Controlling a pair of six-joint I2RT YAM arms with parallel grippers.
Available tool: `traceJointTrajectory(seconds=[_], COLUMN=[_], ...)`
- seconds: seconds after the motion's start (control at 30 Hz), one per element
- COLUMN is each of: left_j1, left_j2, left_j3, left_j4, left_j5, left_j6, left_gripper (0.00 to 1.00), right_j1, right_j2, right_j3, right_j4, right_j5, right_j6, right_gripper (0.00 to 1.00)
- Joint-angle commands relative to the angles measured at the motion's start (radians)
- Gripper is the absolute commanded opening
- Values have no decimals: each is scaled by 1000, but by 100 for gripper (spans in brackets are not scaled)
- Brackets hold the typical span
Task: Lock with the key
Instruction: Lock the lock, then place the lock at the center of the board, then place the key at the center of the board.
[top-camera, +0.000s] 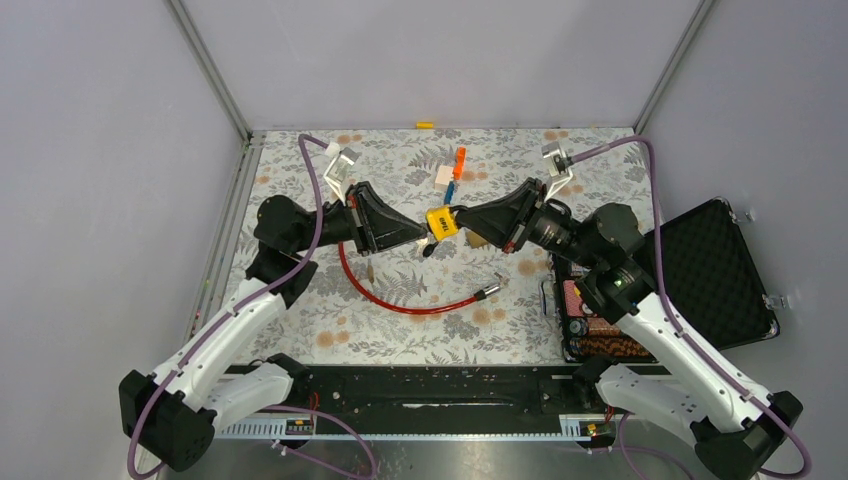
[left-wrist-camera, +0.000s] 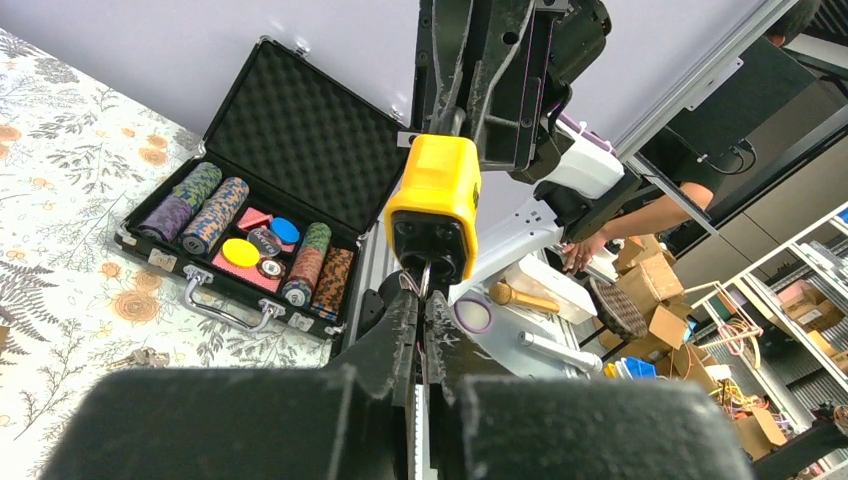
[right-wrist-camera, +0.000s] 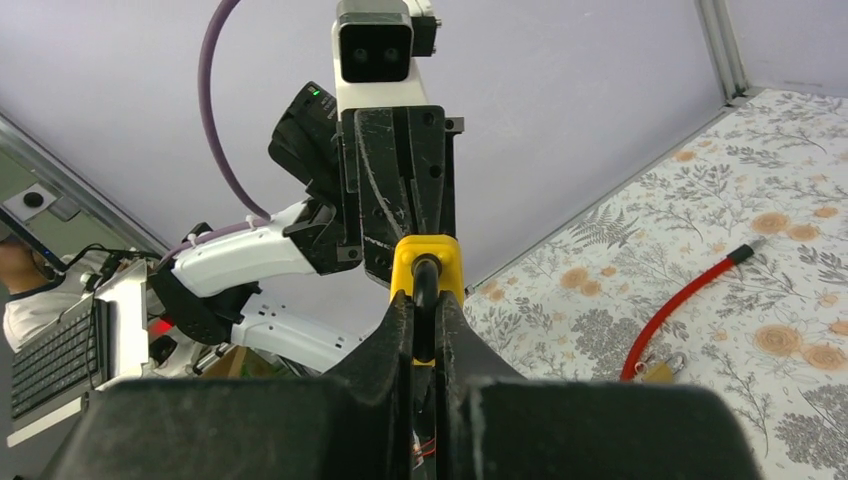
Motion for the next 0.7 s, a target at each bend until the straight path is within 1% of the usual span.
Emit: traceJointTrajectory(seconds=[0.0,0.2,0.37,0.57,0.63,0.67], left_j1=[8,24,46,59,63,64], left_j2=[-21,-63,-81,-80,-79,-75], left_j3=[16,32,20,16,27,38], left_j4=[27,-93,-137,-149,-200,-255], left_j5=[-25,-50,-70,-82,-116,-158], left_j6=[25,102,126,132,153,174], left_gripper=[0,0,0,0,0,0], right_j1=[-6,-10,-11,-12,-11,-12], right_j2=[-57,-108,-153,-152,-147,-141], right_j3=[65,51,15,9,13,19], right_j4=[-1,-18,13,20,-2,-19], right_j5=[71,154,250,239,247,251], right_j6=[-40,-47,-31,-23,-27,-30], right_gripper=[0,0,0,0,0,0])
